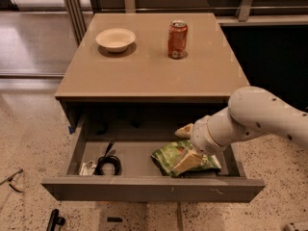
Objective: Pick green jalapeno chip bag from top drawer and place on counter
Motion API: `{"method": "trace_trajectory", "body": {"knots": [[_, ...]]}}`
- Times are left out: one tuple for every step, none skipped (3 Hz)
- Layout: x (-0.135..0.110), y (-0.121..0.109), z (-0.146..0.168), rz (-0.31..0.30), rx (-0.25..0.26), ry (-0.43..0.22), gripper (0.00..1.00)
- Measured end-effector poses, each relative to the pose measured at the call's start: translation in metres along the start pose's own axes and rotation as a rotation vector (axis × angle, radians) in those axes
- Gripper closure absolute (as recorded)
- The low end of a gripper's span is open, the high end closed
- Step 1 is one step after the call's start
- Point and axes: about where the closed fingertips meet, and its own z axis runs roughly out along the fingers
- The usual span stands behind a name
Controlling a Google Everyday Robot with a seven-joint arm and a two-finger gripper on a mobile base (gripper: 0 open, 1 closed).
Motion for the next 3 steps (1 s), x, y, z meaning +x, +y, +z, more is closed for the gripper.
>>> {"method": "trace_trajectory", "body": {"knots": [[0.008,-0.009,0.010,0.002,0.009,0.008,0.31],[0.019,-0.013,0.021,0.011,0.005,0.019,0.25],[0.030,-0.013,0.033,0.016,-0.006,0.037,0.26]]}}
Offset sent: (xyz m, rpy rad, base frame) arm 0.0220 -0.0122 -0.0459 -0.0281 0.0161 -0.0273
